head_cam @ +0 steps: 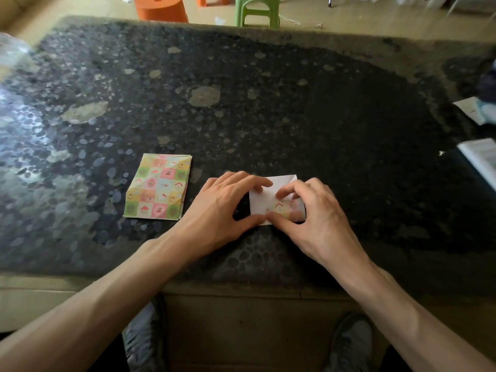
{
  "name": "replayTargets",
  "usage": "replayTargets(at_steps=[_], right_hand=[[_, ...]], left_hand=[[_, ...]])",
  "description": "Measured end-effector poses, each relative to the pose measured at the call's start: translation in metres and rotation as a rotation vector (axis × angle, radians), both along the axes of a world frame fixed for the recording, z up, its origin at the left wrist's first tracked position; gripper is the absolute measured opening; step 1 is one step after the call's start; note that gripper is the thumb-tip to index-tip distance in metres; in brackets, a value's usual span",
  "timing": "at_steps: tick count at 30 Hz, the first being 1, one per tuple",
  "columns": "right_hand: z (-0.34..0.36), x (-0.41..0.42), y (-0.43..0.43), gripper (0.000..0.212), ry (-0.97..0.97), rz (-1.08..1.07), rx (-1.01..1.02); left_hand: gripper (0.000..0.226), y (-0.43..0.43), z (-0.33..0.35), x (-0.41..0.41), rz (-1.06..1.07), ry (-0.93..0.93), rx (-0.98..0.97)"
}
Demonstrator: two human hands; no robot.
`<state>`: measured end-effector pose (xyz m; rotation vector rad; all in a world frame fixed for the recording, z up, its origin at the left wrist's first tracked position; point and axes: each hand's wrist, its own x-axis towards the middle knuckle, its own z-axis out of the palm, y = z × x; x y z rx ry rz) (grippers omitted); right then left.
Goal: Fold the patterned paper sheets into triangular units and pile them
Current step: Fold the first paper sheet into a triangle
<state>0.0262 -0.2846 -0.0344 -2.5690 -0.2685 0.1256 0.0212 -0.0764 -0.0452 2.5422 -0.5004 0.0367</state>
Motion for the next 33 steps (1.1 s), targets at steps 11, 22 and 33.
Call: replayTargets(at_steps=[11, 22, 33], right_hand=[[-0.002, -0.001, 0.0, 0.047, 0.001, -0.016, 0.015], [-0.012, -0.006, -0.001, 0.058, -0.063, 0.014, 0.008], [-0.017, -0.01, 0.003, 0.082, -0.1, -0.002, -0.049]], left_hand=[[0.021, 0.006, 0.0, 0.006, -0.09, 0.014, 0.032], [0.028, 0.008, 0.01, 0.006, -0.124, 0.031, 0.07], [0.03, 0.01, 0.012, 0.008, -0.154, 0.079, 0.058]])
